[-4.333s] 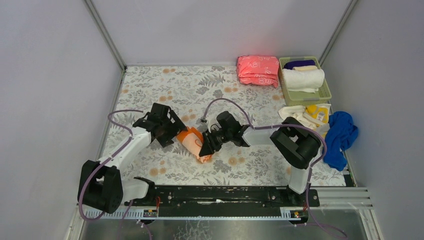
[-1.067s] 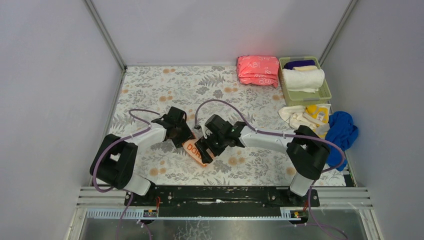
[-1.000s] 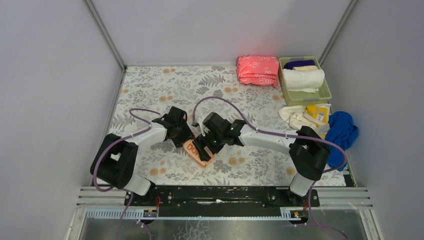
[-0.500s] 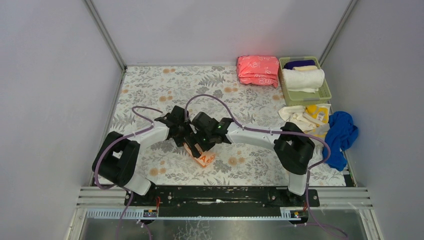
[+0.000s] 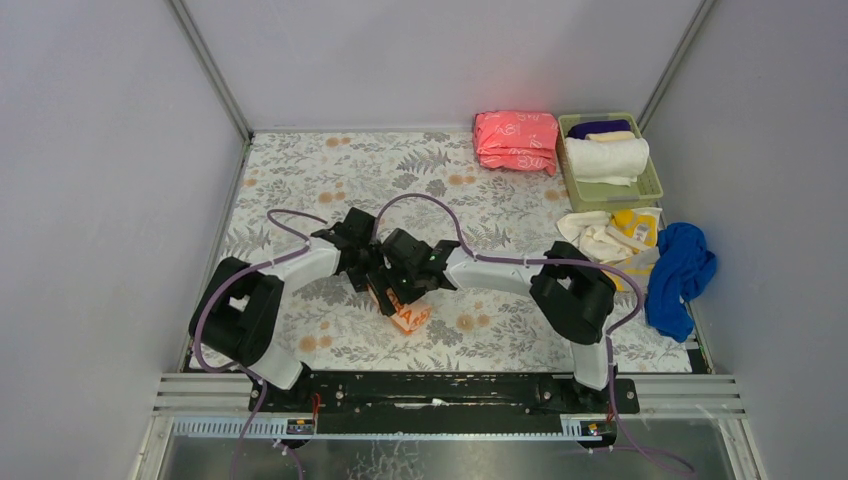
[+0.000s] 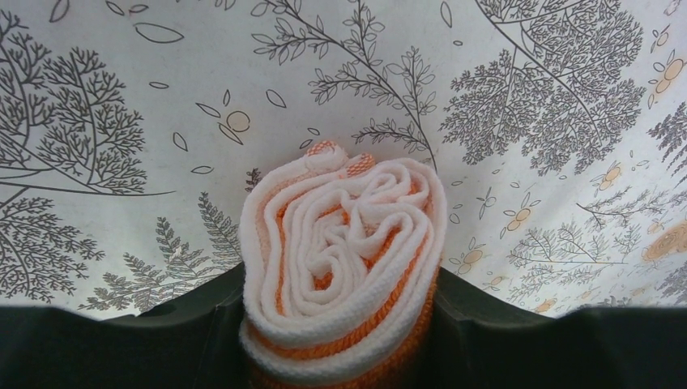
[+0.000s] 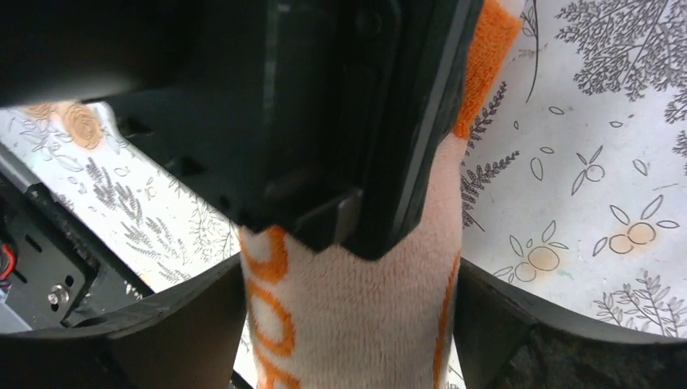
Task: Roll the towels
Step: Pick up the towel at the center of the board.
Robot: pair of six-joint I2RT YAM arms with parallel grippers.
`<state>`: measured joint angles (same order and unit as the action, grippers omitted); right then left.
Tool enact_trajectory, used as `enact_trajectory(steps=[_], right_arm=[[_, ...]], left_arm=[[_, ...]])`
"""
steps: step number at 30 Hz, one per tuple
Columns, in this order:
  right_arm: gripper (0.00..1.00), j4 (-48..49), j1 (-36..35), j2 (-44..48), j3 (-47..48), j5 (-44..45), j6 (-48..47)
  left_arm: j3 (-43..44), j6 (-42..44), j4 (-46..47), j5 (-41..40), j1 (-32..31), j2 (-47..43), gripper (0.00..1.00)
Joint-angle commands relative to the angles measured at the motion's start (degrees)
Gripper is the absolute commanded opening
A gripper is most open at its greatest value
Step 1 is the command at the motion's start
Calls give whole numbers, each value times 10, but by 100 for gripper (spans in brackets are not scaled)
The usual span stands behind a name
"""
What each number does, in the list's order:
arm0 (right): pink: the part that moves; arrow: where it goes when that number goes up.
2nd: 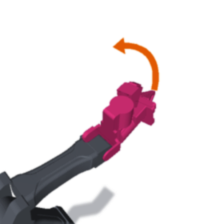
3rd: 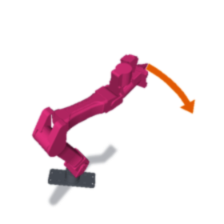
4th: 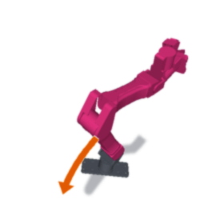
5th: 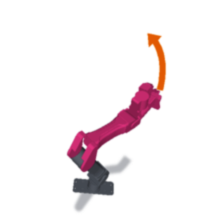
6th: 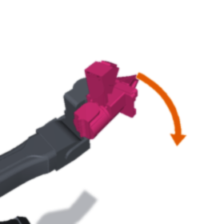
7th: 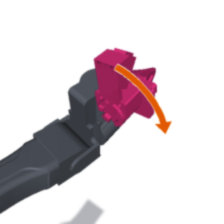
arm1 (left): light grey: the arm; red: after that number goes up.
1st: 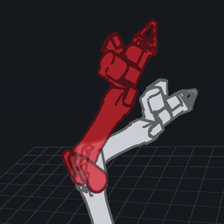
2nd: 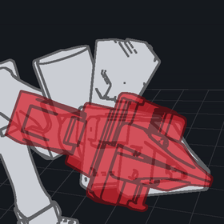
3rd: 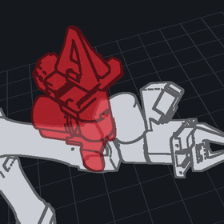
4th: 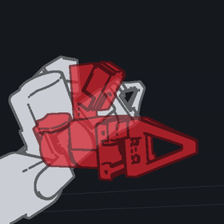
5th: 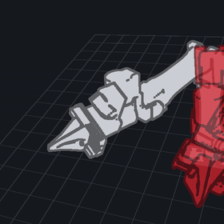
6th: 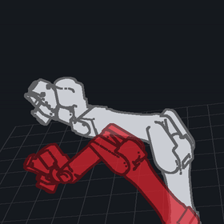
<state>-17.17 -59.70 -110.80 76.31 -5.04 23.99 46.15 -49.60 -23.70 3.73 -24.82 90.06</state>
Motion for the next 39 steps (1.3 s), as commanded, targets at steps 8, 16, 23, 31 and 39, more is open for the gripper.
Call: enact_trajectory(steps=[8,16,23,31,39], right_arm=[[76,-47,-32,-96,-6,15,35],[51,-43,-32,-130,-1,24,48],[17,-49,-19,-87,-37,47,65],[9,-102,53,35,-81,98,85],[2,-167,131,121,-54,134,58]], left_arm=[[-43,14,30,-7,-36,69,48],[-56,7,63,12,-45,69,51],[11,32,14,-23,-42,36,70],[214,108,-122,-82,70,-46,92],[291,172,-169,-128,197,-104,100]])
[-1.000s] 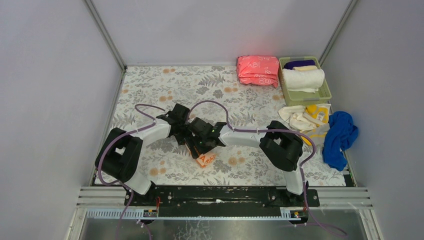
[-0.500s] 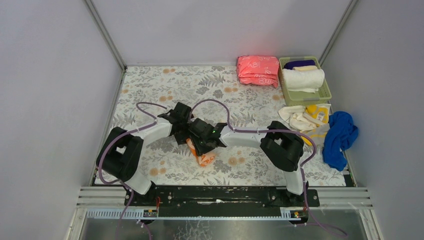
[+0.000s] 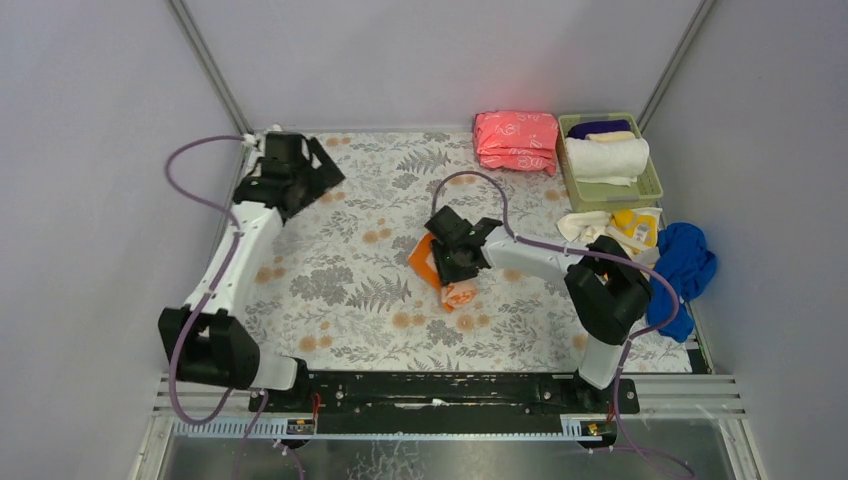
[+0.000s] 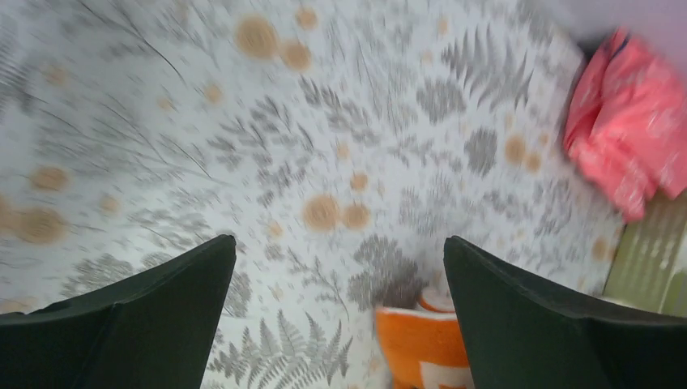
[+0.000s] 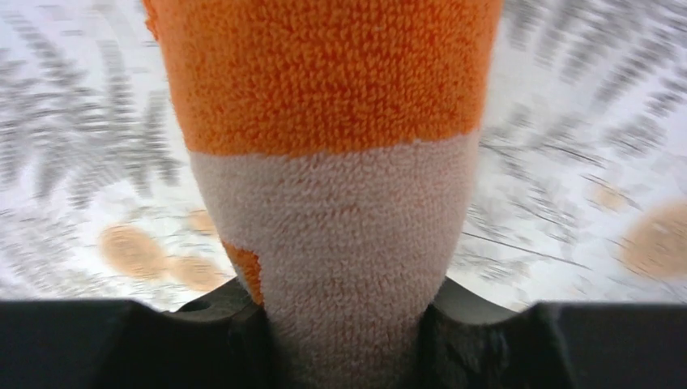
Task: Roll the towels
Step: Pick up the towel at the center of the board, then move the bin to the corner of the board.
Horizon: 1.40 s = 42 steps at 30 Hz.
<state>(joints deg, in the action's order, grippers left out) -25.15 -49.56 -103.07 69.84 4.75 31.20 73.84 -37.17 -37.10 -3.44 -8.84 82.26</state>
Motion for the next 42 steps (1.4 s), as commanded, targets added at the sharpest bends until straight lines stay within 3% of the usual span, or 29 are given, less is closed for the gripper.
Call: enact_trajectory(steps=[1,10,17,21,31,42], right_arm=[[2,-99,37,50,19,49,-21],[0,-240,200,75,133,157,-39],[0,-305,377,56,240,239,14],[0,-368,460,5,341,268,93],[0,-516,541,-199,603,343,237],[0,-398,571,-300,614,275,235]], left_arm=[[13,48,-36,-53,40,-29,100],[-57,82,-11,-64,41,-69,100],[-86,87,0,-45,41,-75,100],[-89,87,0,-37,41,-73,100],[-94,88,1,-37,41,-62,100],[-93,89,-6,-42,42,-37,100]])
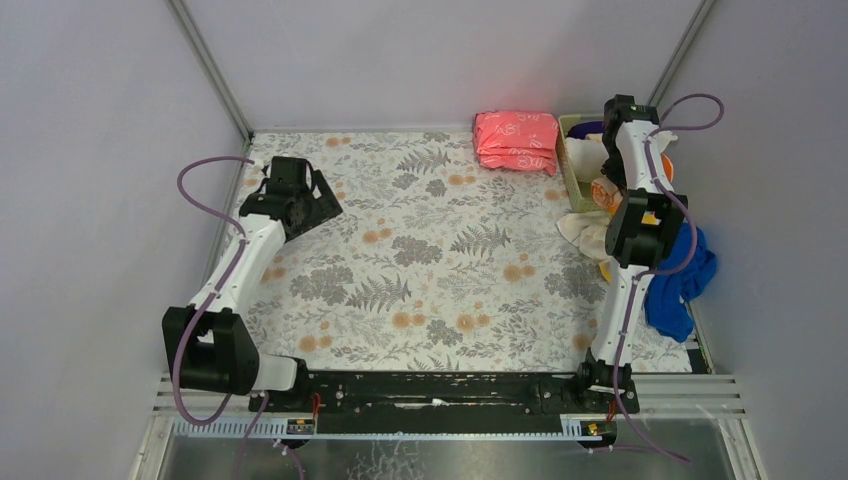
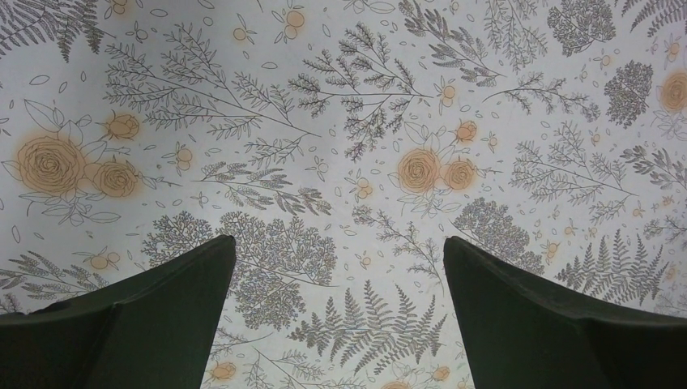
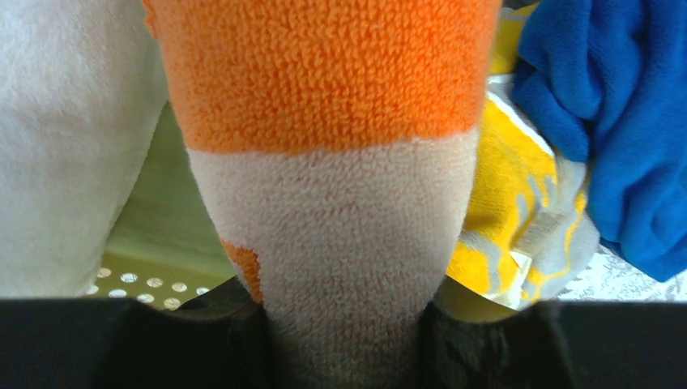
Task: Roll the towels
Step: Move the bin to the corner of the board.
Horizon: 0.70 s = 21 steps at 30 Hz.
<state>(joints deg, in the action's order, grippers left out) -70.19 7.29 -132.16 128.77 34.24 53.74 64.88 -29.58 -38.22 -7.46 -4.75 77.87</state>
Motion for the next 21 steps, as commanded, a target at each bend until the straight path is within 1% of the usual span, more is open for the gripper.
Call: enact_trajectory(steps=[1,7,13,16,21], right_arm=[[0,64,4,-18,26,-30,7],[0,119,12,-62,29,-83,8],[0,156,20,-70,14,-120,31],[0,152,24,-46,12,-119,35],[0,184,24,34,-40,-61,41]], left_arm=[[-3,13,4,-3,1,8,100],[-2,13,2,-4,1,18,100],[-3,12,2,1,1,28,100],[-4,11,2,1,0,32,100],[-3,12,1,7,1,36,100]])
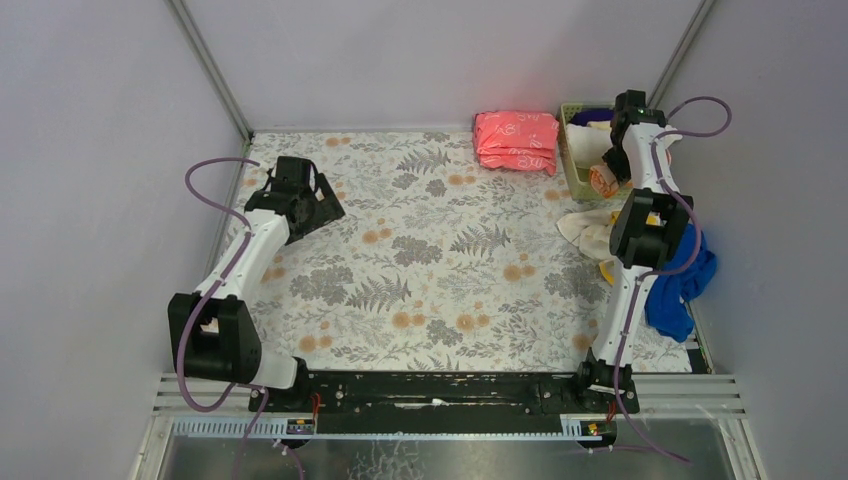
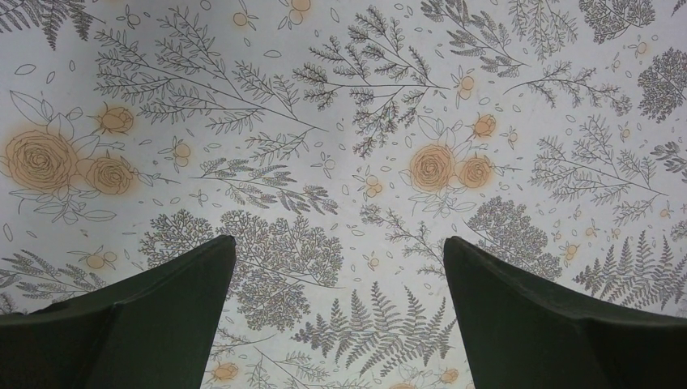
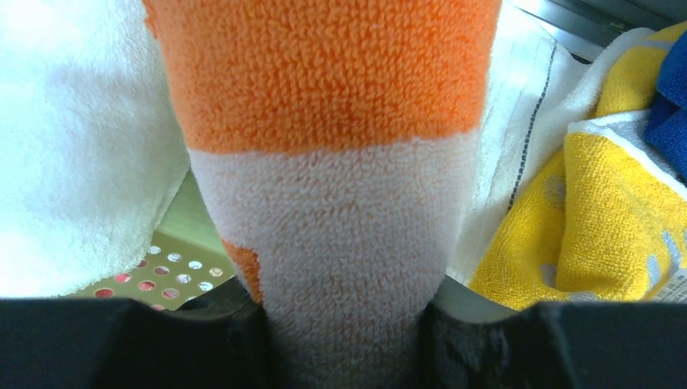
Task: Roll the towels
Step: Move the bin to the corner of the board, then place the towel in the bin.
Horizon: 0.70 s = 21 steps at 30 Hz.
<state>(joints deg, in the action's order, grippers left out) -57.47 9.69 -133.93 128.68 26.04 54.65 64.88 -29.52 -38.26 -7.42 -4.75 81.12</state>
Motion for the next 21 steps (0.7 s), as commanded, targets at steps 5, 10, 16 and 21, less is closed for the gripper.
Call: enact_trajectory(steps=[5,10,16,21], right_arm=[[0,91,0,76,-47,34,38],[0,88,0,48,-36,25,50],[0,95,0,3,-34,15,61],[0,97,0,-42,-24,-5,74]], left_arm=[[-2,11,1,10,2,5,100],[-3,11,1,16,5,11,100],[-3,10,2,21,6,17,100],[-4,10,1,23,7,20,100]])
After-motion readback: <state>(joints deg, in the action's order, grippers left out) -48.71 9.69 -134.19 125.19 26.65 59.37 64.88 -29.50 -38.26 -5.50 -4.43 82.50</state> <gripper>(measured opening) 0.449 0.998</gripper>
